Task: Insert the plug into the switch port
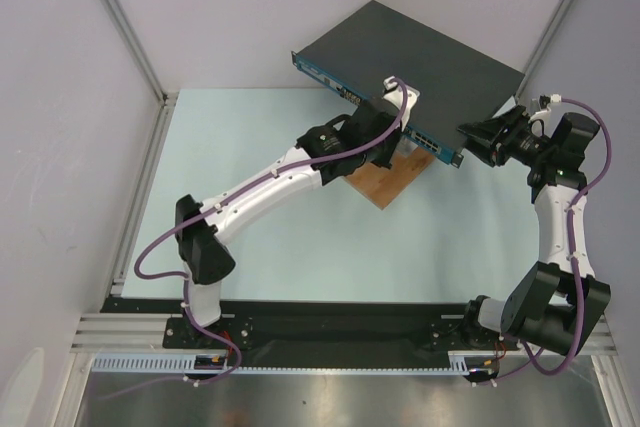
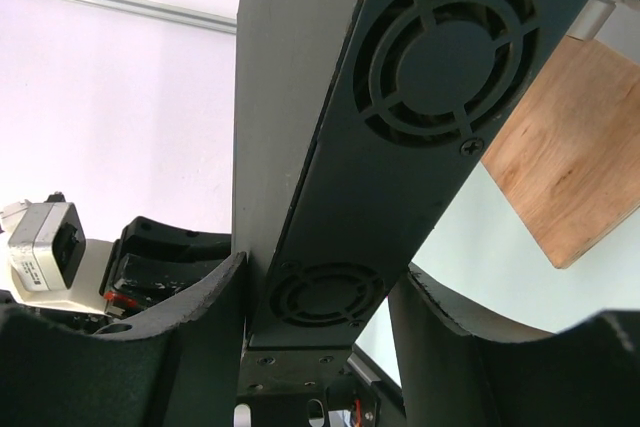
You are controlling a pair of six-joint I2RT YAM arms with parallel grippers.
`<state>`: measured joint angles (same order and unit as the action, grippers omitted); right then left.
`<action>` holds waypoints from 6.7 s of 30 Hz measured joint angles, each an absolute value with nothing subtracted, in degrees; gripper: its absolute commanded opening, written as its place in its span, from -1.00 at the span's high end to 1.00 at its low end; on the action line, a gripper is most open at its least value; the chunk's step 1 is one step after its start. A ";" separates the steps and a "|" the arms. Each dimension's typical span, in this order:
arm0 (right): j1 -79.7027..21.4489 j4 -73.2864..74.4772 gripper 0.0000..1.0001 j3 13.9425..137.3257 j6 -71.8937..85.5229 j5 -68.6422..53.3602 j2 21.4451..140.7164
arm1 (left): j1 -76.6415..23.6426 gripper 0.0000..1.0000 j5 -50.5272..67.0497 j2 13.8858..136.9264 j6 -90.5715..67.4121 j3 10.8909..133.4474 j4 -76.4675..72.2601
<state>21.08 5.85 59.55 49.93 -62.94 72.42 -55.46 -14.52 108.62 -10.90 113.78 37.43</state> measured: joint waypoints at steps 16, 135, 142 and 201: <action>21.06 5.80 1.00 59.55 49.93 -62.83 72.42 | -55.40 0.99 -14.35 110.72 -9.98 118.69 41.32; 20.75 10.92 1.00 61.54 45.82 -62.87 73.23 | -53.06 0.83 -6.76 106.45 1.48 111.26 29.65; 20.75 10.94 1.00 61.67 45.82 -62.89 73.34 | -53.12 0.84 -7.73 108.31 1.50 113.78 29.41; 30.09 28.42 -1.00 87.50 20.88 -60.82 76.99 | -13.39 -1.00 19.84 73.01 -5.61 80.38 42.28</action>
<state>30.09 28.42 87.50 20.88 -60.82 76.99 -13.39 19.84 73.01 -5.61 80.38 42.28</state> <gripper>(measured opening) 0.994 0.996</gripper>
